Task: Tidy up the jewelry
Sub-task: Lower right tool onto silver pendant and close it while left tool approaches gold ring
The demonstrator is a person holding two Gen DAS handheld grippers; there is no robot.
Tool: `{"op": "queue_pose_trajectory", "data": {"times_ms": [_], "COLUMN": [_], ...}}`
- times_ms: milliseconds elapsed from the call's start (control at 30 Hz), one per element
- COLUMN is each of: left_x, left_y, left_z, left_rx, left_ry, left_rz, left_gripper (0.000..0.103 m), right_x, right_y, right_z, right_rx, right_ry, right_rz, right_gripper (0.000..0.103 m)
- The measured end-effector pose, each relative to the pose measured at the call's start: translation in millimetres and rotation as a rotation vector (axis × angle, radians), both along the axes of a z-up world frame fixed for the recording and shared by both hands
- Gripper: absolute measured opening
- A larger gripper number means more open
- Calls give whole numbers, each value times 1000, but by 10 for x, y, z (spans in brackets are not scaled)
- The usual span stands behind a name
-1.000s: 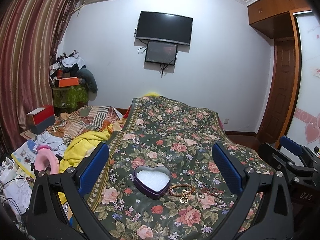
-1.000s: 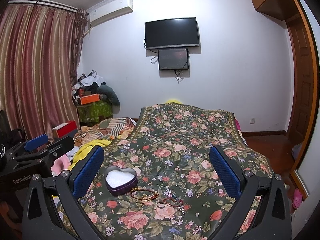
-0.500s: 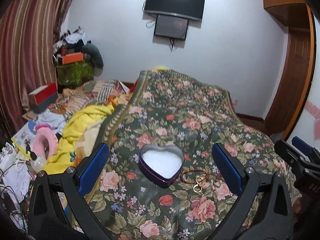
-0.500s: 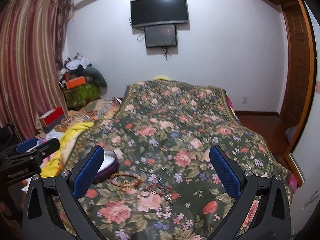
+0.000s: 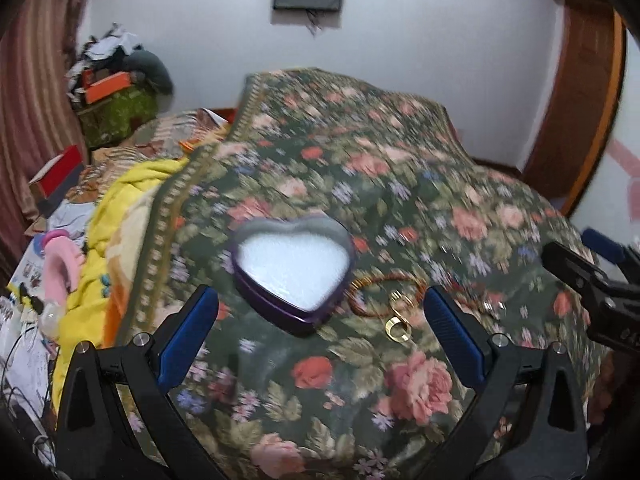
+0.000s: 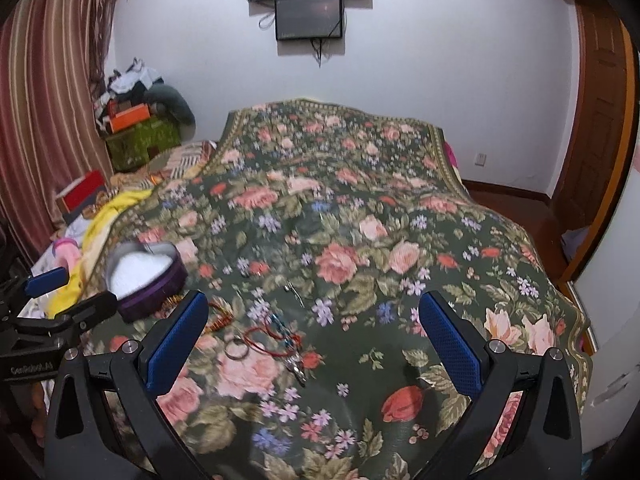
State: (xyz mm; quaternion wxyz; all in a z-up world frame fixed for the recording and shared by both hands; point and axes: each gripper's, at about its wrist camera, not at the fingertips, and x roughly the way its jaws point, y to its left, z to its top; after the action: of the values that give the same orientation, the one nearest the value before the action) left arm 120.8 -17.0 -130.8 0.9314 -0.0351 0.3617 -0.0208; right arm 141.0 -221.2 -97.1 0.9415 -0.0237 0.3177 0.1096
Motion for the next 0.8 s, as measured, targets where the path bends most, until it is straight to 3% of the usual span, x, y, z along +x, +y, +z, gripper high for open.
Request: {"op": "queue_pose_trajectory", "data": {"times_ms": [167,267,367,467,500,633,800], "left_x": [36,105,156,180,196,244,331], "left_y": [-185,-258,-284,-312,-326,-388,-455], "left_z": [-158,-295,-392,-452,-469,-512,-563], "left_rx": [-6,-9,-13,-25,-23,-13,0], "left_ry": [45,99,136,156,164,176,185], "left_rz": [-90,-120,-126,-148,-155,-180,-201], "left_gripper": [103,91,88,77,71,64,47], "right_x": [22,18,17,32,33,45,43], "right_y": [-3,-10,-31,-66,-77,-112,-109], "right_z": [-137,-212,-267,-294,-300,-318,-354], "right_rx": [-41,-53,-50,-31,-21,10,16], "right_ry": [40,57,76,91,98,116,133], "right_rz": [41,58,65,71,75,94,118], "right_gripper": [103,103,103,103,101,96,87]}}
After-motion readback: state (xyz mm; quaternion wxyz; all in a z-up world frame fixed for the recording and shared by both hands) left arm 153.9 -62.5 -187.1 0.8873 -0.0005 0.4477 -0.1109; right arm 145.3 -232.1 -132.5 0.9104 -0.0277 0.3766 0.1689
